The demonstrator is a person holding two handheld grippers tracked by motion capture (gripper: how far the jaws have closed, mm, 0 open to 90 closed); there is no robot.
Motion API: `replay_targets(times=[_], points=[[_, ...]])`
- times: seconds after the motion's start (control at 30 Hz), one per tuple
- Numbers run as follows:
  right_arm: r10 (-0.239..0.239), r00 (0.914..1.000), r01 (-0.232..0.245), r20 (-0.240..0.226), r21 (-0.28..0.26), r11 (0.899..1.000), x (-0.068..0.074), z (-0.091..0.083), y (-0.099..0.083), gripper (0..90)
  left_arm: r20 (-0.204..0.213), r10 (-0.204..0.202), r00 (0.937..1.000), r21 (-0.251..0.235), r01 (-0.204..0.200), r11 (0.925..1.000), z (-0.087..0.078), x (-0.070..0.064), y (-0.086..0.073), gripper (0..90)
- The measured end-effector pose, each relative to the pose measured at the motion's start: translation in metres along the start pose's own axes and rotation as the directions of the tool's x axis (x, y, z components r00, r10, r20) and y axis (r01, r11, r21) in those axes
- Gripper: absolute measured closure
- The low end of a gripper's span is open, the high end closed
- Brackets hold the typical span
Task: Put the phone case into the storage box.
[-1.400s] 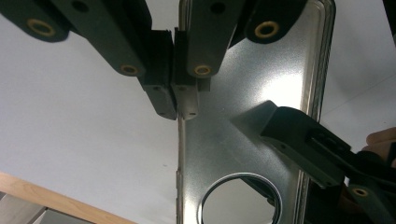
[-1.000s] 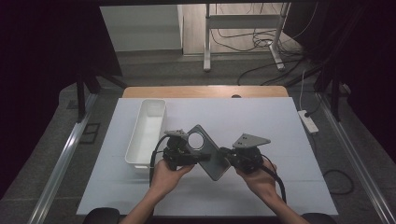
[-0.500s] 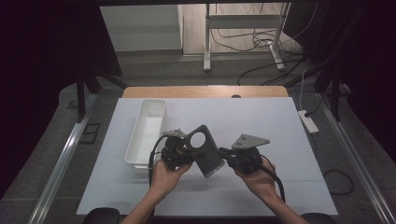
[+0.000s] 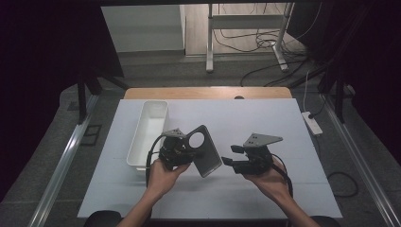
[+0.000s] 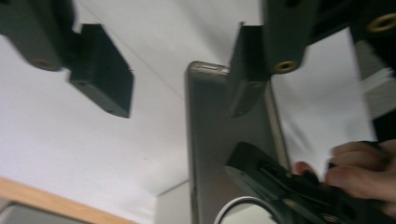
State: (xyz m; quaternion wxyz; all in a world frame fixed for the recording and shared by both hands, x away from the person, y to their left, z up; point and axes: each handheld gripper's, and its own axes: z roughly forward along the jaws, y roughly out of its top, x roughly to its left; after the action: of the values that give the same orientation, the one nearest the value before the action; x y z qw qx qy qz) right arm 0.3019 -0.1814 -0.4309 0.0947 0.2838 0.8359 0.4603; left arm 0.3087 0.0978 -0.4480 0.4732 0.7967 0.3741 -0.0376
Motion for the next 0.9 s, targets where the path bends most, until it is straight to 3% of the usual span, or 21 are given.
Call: replay_targets(times=[0.23,0.37,0.53,0.63,0.67,0.8,0.83,0.9], points=[[0.032,0.9975,-0.030,-0.063,0.031,0.999,-0.005,0.002,-0.003,16.2,0.060,0.064,0.9961,0.027,-0.065,0.9975,-0.003,0.001,0.002,84.4],[0.034,0.9953,-0.030,-0.091,0.039,0.999,-0.006,0.004,-0.003,14.4,0.081,0.094,0.9923,0.039,-0.097,0.9945,-0.005,-0.001,0.003,84.4],[0.020,0.9902,-0.013,-0.139,0.052,0.999,-0.003,0.008,-0.004,18.2,0.120,0.130,0.9842,0.045,-0.136,0.9896,-0.004,-0.005,0.005,84.3],[0.016,0.9814,-0.004,-0.191,0.065,0.998,0.000,0.013,-0.005,24.3,0.158,0.153,0.9755,0.036,-0.161,0.9863,-0.003,-0.009,0.006,84.3],[0.016,0.9814,-0.004,-0.191,0.065,0.998,0.000,0.013,-0.005,24.3,0.158,0.153,0.9755,0.036,-0.161,0.9863,-0.003,-0.009,0.006,84.3],[-0.016,0.9717,0.035,-0.236,0.078,0.996,0.005,0.019,-0.005,29.8,0.201,0.172,0.9645,0.021,-0.180,0.9835,-0.003,-0.014,0.007,84.3],[-0.027,0.9661,0.048,-0.257,0.077,0.996,0.007,0.021,-0.005,32.4,0.220,0.187,0.9574,0.011,-0.194,0.9810,-0.003,-0.016,0.008,84.3],[-0.026,0.9601,0.049,-0.278,0.076,0.996,0.009,0.023,-0.005,35.5,0.237,0.199,0.9509,0.008,-0.207,0.9783,-0.002,-0.018,0.008,84.3]])
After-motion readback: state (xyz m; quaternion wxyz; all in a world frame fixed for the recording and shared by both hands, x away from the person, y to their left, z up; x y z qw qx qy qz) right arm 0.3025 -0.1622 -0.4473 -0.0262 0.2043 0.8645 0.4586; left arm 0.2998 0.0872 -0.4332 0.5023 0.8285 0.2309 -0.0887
